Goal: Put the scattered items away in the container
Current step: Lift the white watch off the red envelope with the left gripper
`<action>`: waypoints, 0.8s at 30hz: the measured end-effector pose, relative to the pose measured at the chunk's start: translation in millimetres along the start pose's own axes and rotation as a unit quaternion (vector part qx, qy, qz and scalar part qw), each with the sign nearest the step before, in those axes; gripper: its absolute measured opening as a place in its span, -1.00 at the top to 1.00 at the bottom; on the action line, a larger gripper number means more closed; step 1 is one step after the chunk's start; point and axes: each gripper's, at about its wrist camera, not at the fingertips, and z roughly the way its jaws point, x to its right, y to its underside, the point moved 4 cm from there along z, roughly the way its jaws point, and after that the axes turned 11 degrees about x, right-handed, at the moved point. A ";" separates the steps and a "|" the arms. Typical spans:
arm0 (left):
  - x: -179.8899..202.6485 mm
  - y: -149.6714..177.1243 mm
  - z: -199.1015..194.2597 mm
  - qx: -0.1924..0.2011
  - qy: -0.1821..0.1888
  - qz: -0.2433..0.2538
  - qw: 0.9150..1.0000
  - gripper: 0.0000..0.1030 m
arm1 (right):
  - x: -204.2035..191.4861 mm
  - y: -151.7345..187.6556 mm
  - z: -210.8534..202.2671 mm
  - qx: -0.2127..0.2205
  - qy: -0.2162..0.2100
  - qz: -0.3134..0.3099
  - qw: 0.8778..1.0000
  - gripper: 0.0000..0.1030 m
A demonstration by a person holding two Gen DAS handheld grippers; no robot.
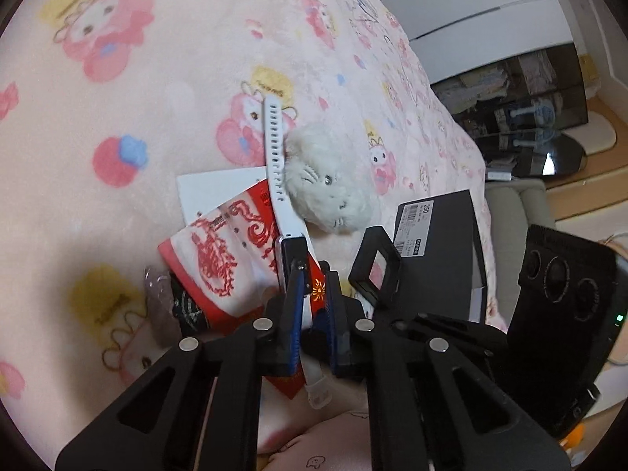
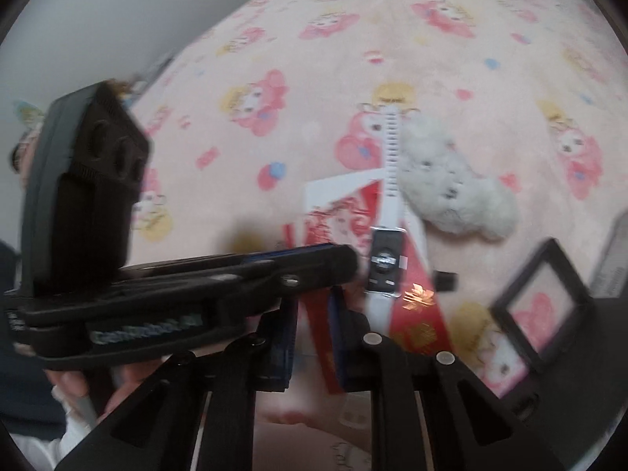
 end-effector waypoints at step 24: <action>-12.9 -4.4 25.1 -0.022 0.004 -0.041 0.999 0.04 | 16.3 -7.4 28.8 -0.009 -0.030 -0.022 0.999 0.82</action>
